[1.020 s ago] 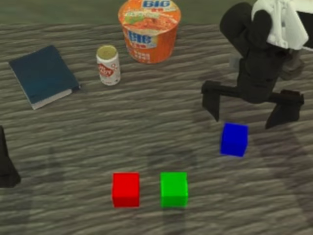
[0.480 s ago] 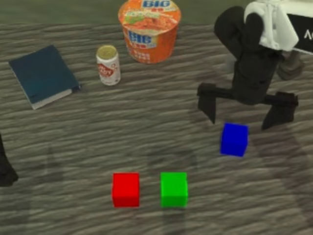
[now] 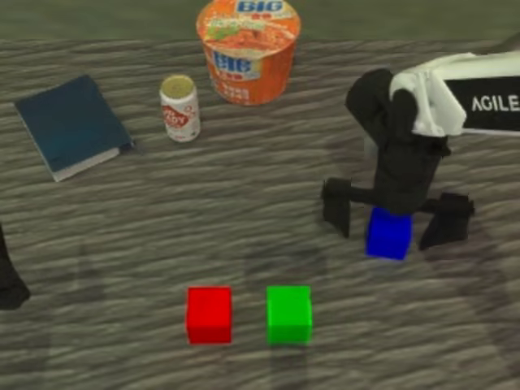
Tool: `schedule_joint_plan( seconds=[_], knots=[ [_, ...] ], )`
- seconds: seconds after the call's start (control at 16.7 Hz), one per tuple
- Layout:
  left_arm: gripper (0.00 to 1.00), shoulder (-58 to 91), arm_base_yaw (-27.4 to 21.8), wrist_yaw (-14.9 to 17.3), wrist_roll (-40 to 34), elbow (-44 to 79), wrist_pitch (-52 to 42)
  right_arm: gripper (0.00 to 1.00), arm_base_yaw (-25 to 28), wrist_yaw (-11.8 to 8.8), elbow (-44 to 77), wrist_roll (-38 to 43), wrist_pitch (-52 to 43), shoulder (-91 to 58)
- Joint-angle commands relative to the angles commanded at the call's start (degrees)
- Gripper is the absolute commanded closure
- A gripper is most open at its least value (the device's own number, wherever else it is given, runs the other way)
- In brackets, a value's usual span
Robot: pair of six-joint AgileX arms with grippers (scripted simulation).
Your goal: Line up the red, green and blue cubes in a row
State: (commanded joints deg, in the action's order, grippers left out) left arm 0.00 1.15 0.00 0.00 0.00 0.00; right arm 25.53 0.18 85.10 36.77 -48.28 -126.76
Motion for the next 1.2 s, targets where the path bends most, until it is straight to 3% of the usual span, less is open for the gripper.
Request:
schedule_joint_plan(
  seconds=[0.24, 1.02, 1.2],
  knots=[
    [0.00, 0.0, 0.0, 0.0, 0.0, 0.0, 0.0, 0.00, 0.0, 0.0, -0.1, 0.0, 0.2, -0.1],
    [0.00, 0.0, 0.0, 0.0, 0.0, 0.0, 0.0, 0.98, 0.0, 0.0, -0.1, 0.0, 0.2, -0.1],
    [0.00, 0.0, 0.0, 0.0, 0.0, 0.0, 0.0, 1.00, 0.0, 0.0, -0.1, 0.0, 0.2, -0.1]
  ],
)
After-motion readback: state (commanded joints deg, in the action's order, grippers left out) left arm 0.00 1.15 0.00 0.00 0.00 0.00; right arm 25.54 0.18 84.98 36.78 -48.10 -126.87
